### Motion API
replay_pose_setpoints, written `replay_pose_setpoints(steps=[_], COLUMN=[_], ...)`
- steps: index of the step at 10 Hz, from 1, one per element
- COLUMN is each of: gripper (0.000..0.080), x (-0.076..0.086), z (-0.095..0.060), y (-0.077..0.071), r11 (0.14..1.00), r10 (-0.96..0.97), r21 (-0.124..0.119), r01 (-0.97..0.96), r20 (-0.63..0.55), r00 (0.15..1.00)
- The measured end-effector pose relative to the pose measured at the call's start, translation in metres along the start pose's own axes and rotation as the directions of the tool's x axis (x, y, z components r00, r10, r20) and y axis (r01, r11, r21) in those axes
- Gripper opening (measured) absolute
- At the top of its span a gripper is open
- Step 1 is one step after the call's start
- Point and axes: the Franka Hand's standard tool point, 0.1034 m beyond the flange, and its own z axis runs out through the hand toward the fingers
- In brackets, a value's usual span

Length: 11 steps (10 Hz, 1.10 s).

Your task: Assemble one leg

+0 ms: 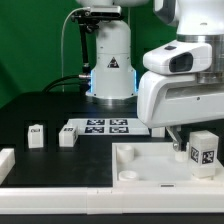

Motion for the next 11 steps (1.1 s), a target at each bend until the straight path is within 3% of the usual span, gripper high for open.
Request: replay_pose_setpoints(steps=[1, 2, 3, 6, 8, 11], gripper=[0.0387, 0.0387, 0.0288, 0.0289, 0.0289, 0.0291], x=[0.0000, -0.0001, -0.0001, 0.0000, -0.0001, -0.0009], z=[0.0001, 0.0001, 0.0001, 0.0001, 0.0005, 0.0017], y=[0.0001, 0.0002, 0.0004, 0.0002, -0.0015, -0.0047], r11=[1.000, 1.000, 1.000, 0.992, 0.901, 0.621], r10=[0.000, 0.000, 0.016, 0.125, 0.434, 0.782], r21=[0.000, 0.000, 0.000, 0.001, -0.006, -0.015], r01=[0.000, 0.000, -0.016, -0.125, -0.434, -0.783], r20=[0.000, 0.000, 0.000, 0.000, -0.015, -0.054], r00=[1.000, 1.000, 1.000, 0.992, 0.901, 0.621])
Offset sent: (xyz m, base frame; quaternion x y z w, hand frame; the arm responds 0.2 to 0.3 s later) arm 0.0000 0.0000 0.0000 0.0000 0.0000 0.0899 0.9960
